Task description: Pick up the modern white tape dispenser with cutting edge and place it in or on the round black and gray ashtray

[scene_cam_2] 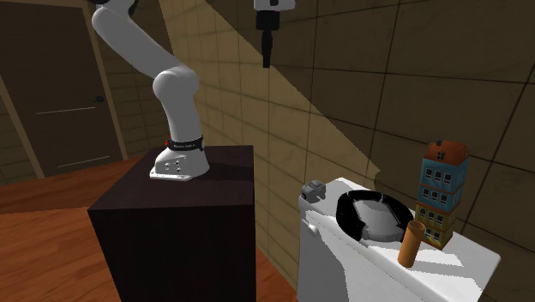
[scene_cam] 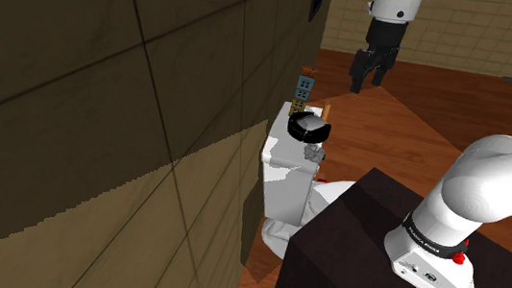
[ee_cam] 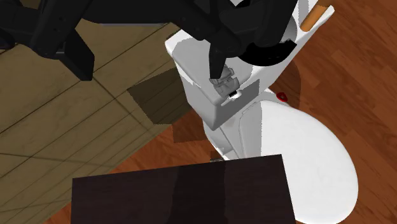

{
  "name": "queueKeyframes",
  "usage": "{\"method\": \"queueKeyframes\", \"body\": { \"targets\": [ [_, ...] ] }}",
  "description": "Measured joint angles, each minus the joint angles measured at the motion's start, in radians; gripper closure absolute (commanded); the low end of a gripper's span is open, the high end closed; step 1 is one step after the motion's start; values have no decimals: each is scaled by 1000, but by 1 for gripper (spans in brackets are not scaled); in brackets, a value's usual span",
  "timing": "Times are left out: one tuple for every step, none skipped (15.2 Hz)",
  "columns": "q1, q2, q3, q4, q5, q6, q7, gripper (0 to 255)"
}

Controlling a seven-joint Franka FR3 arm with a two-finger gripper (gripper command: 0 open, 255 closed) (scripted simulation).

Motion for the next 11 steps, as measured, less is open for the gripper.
{"method": "queueKeyframes", "body": {
  "targets": [
    [0,0,0,0,0,0,0,0],
    [0,10,-1,-7,-1,15,-3,0],
    [-2,24,-8,-20,-8,39,-14,0],
    [-4,43,-16,-30,-14,65,-25,0],
    [-5,61,-22,-45,-20,95,-34,0],
    [-6,87,-27,-61,-25,134,-43,0],
    [-8,102,-33,-72,-31,156,-53,0],
    [-11,126,-42,-85,-38,190,-66,0],
    [-14,154,-51,-93,-46,224,-79,0],
    [-17,186,-61,-91,-53,251,-93,0],
    [-15,219,-63,-104,-54,293,-96,0]
  ]
}}
